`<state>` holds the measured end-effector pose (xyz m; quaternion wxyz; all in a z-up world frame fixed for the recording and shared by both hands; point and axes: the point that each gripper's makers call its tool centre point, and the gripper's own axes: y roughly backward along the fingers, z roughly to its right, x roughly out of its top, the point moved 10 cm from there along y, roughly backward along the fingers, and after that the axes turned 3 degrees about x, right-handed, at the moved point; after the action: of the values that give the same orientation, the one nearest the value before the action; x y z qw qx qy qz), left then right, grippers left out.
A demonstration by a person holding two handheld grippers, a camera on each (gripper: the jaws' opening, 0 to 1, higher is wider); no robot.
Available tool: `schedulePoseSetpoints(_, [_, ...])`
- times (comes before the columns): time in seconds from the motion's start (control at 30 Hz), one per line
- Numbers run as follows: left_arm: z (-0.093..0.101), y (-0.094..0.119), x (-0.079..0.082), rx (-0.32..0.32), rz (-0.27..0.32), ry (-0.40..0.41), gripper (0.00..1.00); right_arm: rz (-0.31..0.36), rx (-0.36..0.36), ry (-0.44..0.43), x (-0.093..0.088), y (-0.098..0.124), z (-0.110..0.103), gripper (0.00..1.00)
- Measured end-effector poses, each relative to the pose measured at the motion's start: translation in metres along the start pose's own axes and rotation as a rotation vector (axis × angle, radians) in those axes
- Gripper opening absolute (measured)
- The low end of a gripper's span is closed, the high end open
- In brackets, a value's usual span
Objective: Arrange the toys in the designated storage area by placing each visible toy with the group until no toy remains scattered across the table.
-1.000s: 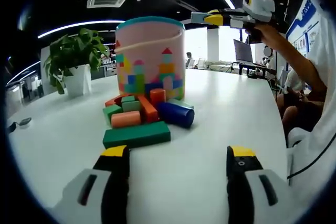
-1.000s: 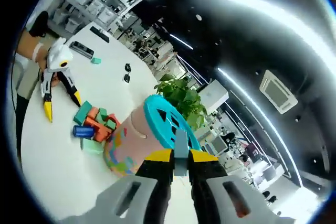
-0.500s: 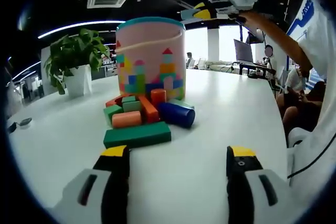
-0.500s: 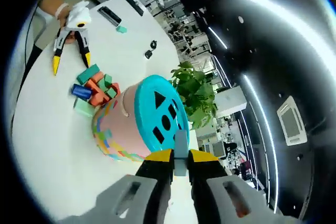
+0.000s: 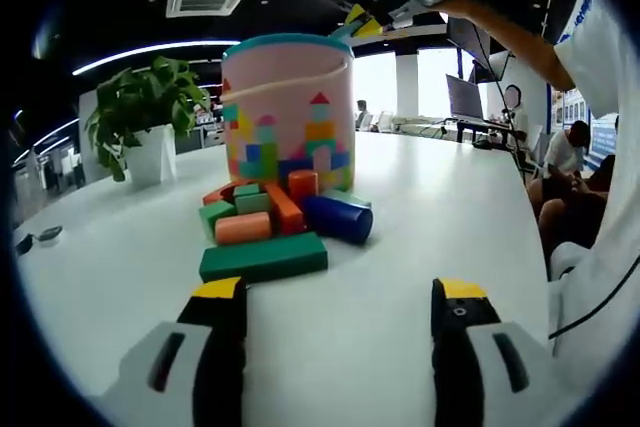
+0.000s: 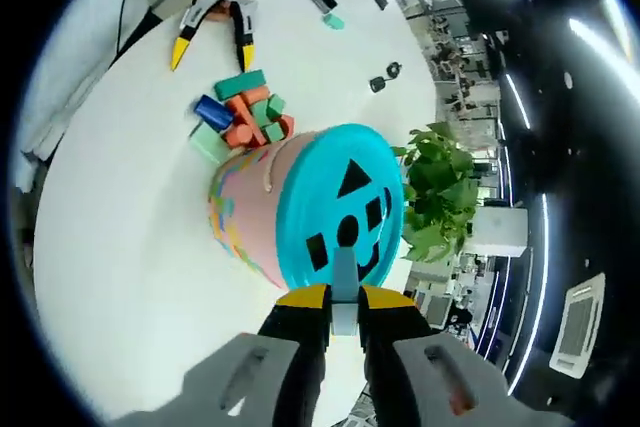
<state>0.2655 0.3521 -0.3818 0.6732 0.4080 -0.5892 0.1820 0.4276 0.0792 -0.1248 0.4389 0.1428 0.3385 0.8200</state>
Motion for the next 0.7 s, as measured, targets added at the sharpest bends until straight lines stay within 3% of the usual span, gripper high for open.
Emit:
schedulePoseSetpoints(0.3, [0.000, 0.001, 0.000, 0.003, 0.002, -0.003, 0.78, -0.028, 0.131, 0.096, 0.002, -0.003, 0.015, 0.10])
schedulePoseSetpoints(0.4, [-0.001, 0.001, 0.000, 0.006, 0.003, -0.004, 0.78, -0.036, 0.210, 0.155, 0.004, -0.009, 0.021, 0.10])
schedulePoseSetpoints(0.7, [-0.001, 0.002, 0.000, 0.009, 0.005, -0.007, 0.77, -0.065, 0.292, 0.197, 0.007, -0.019, 0.025, 0.10])
